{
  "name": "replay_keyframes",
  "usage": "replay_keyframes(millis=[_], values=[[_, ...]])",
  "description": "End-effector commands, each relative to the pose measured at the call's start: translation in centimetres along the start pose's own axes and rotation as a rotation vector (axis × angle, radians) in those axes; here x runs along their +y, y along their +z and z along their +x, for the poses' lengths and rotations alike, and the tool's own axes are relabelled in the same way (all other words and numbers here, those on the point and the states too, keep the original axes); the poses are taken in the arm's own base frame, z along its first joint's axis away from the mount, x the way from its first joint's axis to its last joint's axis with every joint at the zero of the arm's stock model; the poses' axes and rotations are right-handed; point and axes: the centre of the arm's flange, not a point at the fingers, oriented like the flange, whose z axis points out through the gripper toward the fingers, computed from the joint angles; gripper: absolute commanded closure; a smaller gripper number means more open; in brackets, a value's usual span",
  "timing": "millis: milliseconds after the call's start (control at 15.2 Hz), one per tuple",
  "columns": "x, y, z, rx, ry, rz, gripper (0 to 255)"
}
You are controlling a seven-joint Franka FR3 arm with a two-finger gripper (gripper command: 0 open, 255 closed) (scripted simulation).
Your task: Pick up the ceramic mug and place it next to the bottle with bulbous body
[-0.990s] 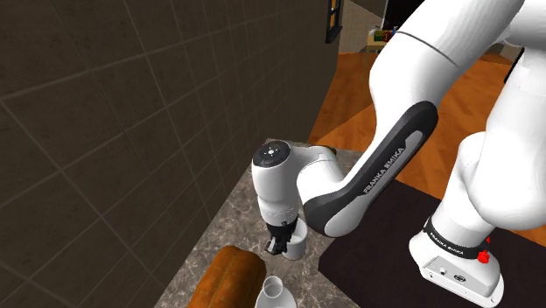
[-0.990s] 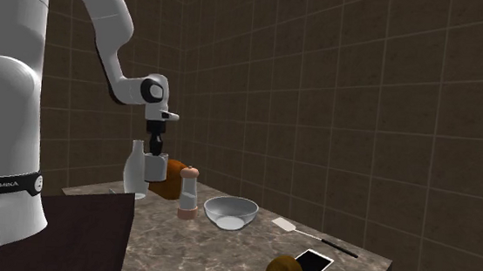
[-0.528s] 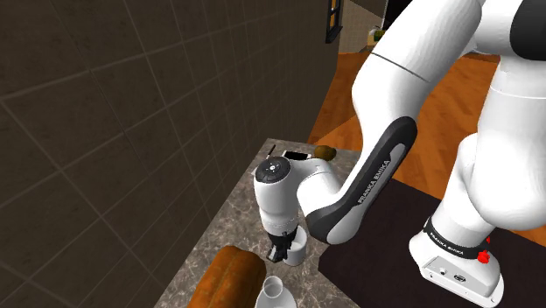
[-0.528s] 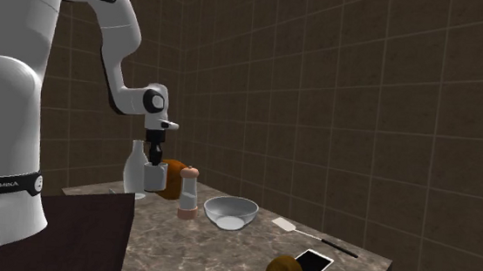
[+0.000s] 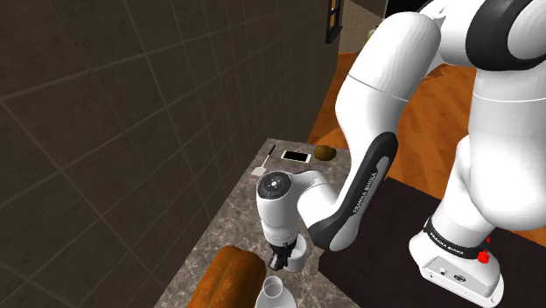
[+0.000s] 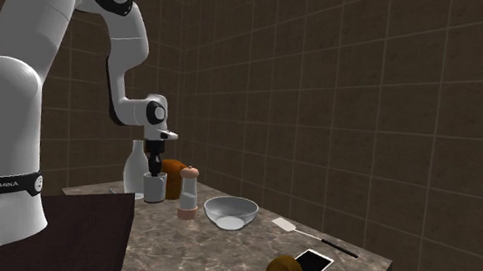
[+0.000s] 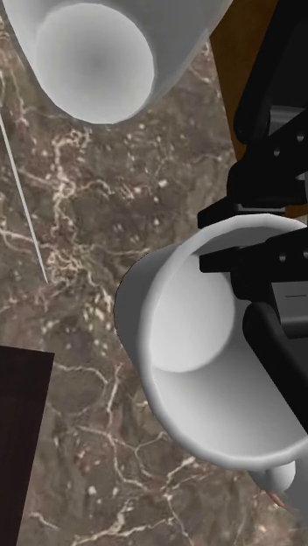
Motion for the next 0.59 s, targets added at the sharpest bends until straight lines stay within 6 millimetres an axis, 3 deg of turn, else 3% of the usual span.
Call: replay_keyframes(millis=[0, 132, 528], values=[[0.0, 1.1, 0.1, 0.0, 0.0, 0.0, 255], [-0.1, 2.4, 0.1, 0.0, 0.0, 0.0, 255], [-0.1, 2.4, 0.1, 0.0, 0.0, 0.0, 255]])
